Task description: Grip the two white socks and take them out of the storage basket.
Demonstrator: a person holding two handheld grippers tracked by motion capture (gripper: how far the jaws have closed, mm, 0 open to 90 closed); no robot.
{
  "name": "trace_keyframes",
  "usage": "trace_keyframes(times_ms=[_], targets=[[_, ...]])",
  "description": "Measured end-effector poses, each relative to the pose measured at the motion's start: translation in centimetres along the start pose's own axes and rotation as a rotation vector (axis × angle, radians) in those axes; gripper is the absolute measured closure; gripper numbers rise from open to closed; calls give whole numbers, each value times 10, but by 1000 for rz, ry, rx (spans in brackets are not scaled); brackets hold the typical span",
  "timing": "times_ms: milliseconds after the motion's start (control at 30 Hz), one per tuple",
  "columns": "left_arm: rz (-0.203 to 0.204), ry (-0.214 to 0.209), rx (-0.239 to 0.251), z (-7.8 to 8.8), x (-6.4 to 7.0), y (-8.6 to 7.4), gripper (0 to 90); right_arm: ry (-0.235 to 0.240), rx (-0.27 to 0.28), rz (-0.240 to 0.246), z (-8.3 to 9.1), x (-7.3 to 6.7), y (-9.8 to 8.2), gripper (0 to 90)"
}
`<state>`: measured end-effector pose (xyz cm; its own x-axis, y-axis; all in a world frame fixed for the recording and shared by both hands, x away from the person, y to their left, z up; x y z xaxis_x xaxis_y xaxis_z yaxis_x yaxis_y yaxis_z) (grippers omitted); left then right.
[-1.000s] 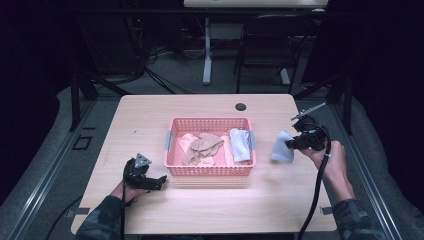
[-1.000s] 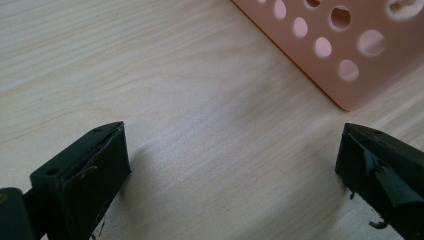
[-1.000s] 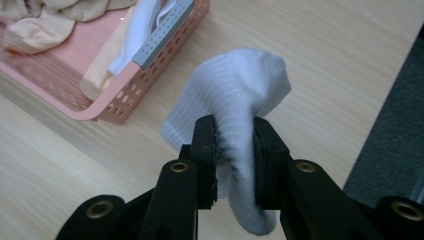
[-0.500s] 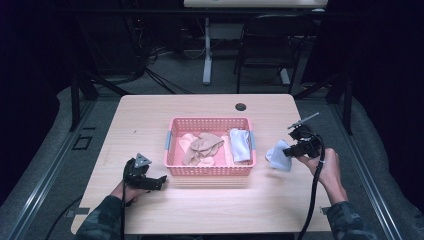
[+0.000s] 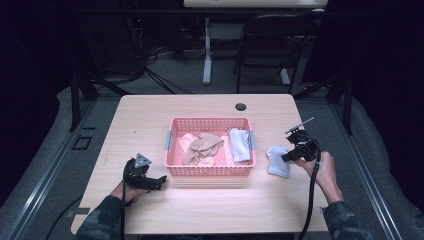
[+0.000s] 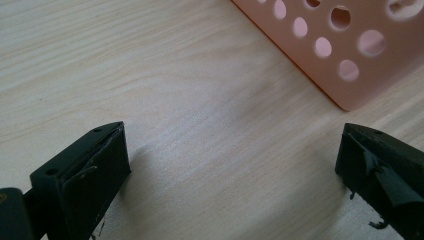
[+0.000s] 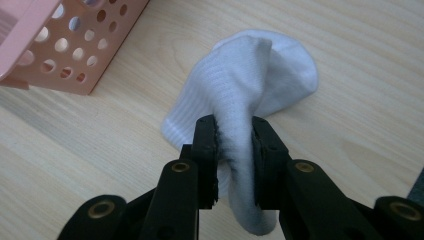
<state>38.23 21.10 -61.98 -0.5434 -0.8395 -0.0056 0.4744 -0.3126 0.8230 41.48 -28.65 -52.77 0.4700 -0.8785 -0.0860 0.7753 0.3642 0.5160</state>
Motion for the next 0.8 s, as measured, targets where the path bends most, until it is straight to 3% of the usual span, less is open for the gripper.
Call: trace_keyframes(times_ms=[200,300,333,367,400,433,467,500,533,633,800], targets=[[0,0,0,0,0,0,5,13,-18,-24,-3,6,-2,735],[0,0,0,0,0,0,6,-7,-14,-30,-6,8,-4,688],[-2,0,0,0,0,0,5,-16,-36,-36,-8,8,-6,604],[-2,0,0,0,0,0,5,-16,-36,-36,-8,8,-6,604],[-1,0,0,0,0,0,5,-32,-33,-37,-8,8,-6,530],[2,0,2,0,0,0,6,-68,-12,-48,-5,8,-5,378],[3,1,0,0,0,0,6,-68,-12,-48,-5,8,-5,378],[0,0,0,0,0,0,5,-79,11,-59,1,8,-3,276],[-1,0,0,0,0,0,6,-73,27,-55,5,8,-2,236],[0,0,0,0,0,0,6,-75,66,-48,15,4,2,156],[-1,0,0,0,0,0,5,-63,94,-14,25,-2,5,124]])
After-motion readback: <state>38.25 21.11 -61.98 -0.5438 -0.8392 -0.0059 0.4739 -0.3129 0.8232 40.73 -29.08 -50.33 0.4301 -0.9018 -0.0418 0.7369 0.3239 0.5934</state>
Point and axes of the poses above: each handheld gripper's, and its own axes: z roughly backward along the jaws, y roughly out of its top, x roughly to its right, the point moved 4 cm from there along -z, roughly forward along the jaws, and after that the axes turned 10 degrees about x, right-handed, at the moved point
